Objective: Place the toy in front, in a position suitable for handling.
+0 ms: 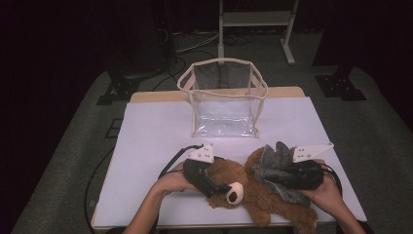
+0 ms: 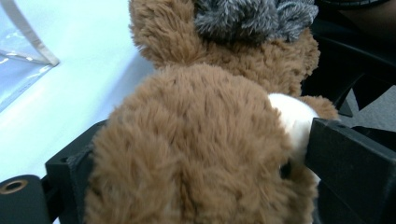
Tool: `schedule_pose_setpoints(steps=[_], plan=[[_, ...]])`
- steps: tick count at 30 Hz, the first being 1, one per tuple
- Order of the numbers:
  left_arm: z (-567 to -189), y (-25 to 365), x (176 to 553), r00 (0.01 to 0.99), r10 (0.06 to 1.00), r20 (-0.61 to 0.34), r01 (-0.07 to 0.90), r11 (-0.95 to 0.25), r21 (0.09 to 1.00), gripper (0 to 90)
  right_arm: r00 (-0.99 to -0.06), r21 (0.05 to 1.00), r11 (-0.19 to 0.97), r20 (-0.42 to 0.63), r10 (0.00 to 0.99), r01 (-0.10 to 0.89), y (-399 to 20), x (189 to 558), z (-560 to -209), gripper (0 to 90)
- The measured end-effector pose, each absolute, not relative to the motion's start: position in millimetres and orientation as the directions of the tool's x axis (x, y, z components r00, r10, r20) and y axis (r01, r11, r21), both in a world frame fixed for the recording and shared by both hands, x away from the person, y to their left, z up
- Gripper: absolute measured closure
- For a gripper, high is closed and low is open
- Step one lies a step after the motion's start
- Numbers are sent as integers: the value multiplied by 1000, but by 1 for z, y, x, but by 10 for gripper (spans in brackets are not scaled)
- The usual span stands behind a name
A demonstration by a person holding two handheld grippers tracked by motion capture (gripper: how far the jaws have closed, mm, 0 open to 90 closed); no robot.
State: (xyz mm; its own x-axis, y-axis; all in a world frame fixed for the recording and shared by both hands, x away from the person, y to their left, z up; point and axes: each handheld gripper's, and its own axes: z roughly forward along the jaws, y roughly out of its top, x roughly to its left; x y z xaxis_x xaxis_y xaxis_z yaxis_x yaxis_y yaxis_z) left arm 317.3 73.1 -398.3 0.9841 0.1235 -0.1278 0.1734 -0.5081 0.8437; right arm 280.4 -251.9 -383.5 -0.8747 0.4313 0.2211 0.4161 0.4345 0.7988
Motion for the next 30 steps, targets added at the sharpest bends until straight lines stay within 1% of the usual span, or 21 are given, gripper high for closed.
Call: schedule_pose_setpoints(steps=[5,8,13,14,16,17,19,20,21,22,23,27,30], plan=[[-403,67,318,981,123,-152,194,-515,835,1,-877,802,434,218,428,411,-252,278,-385,736],[-405,62,320,977,124,-176,215,-521,826,0,-877,801,435,216,428,410,-252,278,-385,736],[-407,57,321,975,116,-191,224,-531,817,0,-878,801,437,215,429,409,-251,278,-385,736],[-407,57,321,975,112,-191,221,-538,813,12,-878,801,437,214,429,409,-251,278,-385,736],[-403,59,321,975,127,-182,222,-549,806,146,-876,801,436,214,432,411,-252,278,-386,735],[-402,60,321,976,130,-175,218,-550,806,228,-875,804,430,215,435,411,-252,278,-386,735],[-398,64,321,978,136,-158,207,-558,803,314,-872,807,423,215,439,412,-253,279,-385,733],[-398,64,321,978,136,-158,207,-558,803,343,-872,807,423,215,439,412,-253,279,-385,733],[-395,66,322,980,141,-142,197,-558,806,343,-871,809,419,214,442,412,-254,279,-384,732],[-393,67,323,981,141,-131,188,-559,807,375,-867,812,414,210,451,412,-254,280,-383,731],[-391,68,324,983,145,-115,177,-564,806,388,-864,815,409,207,458,412,-253,281,-382,729],[-388,73,329,982,161,-99,174,-565,807,397,-859,821,397,202,471,411,-251,285,-380,726],[-388,76,331,983,157,-99,172,-568,805,395,-860,821,397,203,467,410,-248,290,-380,723]])
